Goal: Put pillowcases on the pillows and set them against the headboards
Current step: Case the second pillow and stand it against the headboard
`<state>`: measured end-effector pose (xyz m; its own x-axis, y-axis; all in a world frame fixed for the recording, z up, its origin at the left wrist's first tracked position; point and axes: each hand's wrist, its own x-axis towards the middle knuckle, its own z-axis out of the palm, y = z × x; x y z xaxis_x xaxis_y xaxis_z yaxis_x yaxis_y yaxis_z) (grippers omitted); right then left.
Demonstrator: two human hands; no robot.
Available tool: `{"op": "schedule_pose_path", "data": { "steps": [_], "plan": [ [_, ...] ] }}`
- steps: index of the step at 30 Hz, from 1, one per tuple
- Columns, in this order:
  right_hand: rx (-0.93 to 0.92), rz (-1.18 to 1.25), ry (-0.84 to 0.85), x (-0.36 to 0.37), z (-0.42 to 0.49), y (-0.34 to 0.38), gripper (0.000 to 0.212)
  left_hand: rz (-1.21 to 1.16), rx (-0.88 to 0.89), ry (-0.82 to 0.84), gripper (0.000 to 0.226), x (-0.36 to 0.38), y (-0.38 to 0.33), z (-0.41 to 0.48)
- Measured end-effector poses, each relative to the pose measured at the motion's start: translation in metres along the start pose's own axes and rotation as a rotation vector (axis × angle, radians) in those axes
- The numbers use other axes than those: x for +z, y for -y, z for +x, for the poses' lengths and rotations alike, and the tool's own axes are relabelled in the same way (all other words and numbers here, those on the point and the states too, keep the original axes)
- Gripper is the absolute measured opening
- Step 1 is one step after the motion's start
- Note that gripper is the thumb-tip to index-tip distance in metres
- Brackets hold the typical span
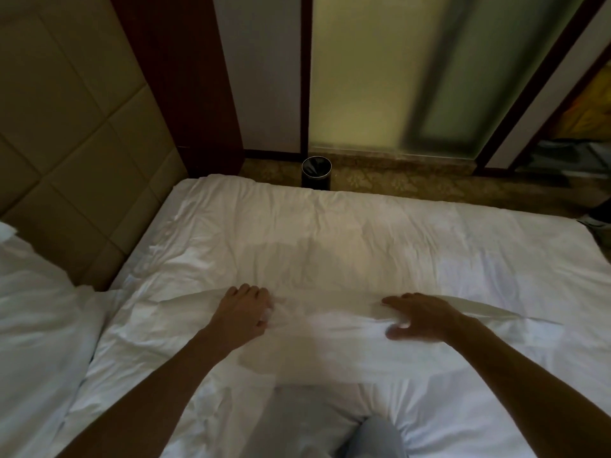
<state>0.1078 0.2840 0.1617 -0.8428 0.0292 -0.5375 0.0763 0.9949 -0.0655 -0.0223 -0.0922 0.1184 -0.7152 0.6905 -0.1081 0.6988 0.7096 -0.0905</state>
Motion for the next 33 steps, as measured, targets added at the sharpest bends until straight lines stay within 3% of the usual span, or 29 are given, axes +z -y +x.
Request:
{"op": "schedule_pose_path", "data": {
  "steps": [5, 11, 13, 18, 21, 26, 29, 33],
  "plan": [
    [0.095, 0.062, 0.158, -0.027, -0.01, -0.032, 0.068, 0.017, -0.058, -0.018, 0.031, 0.008, 0.003, 0.006],
    [0.074, -0.084, -0.076, -0.025, 0.005, -0.033, 0.037, 0.019, -0.133, -0.094, 0.031, 0.015, -0.003, 0.013],
    [0.043, -0.098, -0.077, -0.027, 0.011, -0.027, 0.03, 0.031, -0.161, -0.084, 0.029, 0.014, -0.002, 0.014],
    [-0.032, 0.047, 0.095, -0.045, 0.019, -0.04, 0.042, -0.018, -0.248, 0.001, 0.026, 0.01, 0.003, 0.004],
    [-0.055, 0.141, 0.1, -0.052, 0.027, -0.057, 0.043, -0.023, -0.281, -0.006, 0.032, 0.014, 0.005, 0.005],
    [-0.134, -0.134, -0.026, -0.05, 0.061, -0.054, 0.031, -0.079, -0.391, -0.026, 0.029, 0.027, 0.002, 0.018],
    [-0.194, -0.218, -0.011, -0.051, 0.092, -0.051, 0.023, -0.065, -0.416, -0.114, 0.024, 0.036, -0.002, 0.017],
    [-0.281, -0.356, 0.004, -0.057, 0.13, -0.048, 0.029, 0.009, -0.44, -0.125, 0.016, 0.035, -0.011, 0.014]
  ]
}}
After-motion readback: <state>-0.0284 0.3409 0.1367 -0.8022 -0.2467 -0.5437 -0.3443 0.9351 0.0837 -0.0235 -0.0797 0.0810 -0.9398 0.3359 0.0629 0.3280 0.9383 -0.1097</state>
